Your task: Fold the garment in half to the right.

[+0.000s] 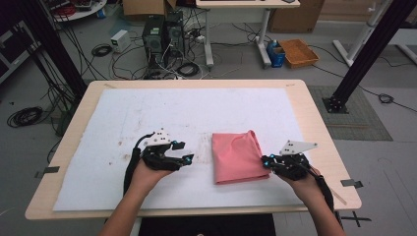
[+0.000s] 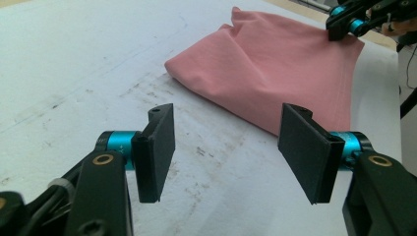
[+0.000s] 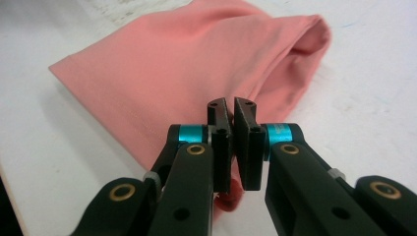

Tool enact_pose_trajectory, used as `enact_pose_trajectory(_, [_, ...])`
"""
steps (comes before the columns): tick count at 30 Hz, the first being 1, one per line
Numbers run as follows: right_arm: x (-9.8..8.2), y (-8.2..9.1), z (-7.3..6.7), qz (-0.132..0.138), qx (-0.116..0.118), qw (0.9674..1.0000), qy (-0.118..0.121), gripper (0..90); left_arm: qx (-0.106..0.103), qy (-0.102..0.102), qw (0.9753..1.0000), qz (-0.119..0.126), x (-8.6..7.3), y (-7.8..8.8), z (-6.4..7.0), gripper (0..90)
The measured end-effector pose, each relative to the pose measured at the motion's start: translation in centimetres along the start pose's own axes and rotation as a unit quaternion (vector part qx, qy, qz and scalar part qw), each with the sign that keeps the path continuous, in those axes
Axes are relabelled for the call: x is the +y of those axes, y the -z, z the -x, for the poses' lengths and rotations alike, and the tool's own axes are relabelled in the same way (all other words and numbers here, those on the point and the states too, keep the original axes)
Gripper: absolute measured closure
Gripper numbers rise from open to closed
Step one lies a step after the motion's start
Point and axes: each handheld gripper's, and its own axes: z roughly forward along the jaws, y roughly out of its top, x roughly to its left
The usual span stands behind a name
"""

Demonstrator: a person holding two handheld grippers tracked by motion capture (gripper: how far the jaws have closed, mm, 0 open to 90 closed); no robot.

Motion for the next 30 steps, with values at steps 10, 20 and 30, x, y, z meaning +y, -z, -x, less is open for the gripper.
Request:
enact_pose_trajectory(10, [-3.0,-0.3,1.0,-0.031,-0.009,0.9988,-0.038,82.9,0.007,0.003,1.0,-0.002,-0.1,0.2,-0.3,39.3])
enact_pose_trajectory(20, [0.4,0.6,1.2,0.022,-0.046,0.9987,-0.001,64.9,0.009,0.006,0.9999,-0.005,-0.2,0.1,-0.6,38.9])
enact_pose_trajectory(30, [3.7,-2.9,3.2,0.024,-0.055,0.9982,-0.009,58.9,0.035,0.014,0.9993,-0.005,-0.5,1.3,-1.8,36.8])
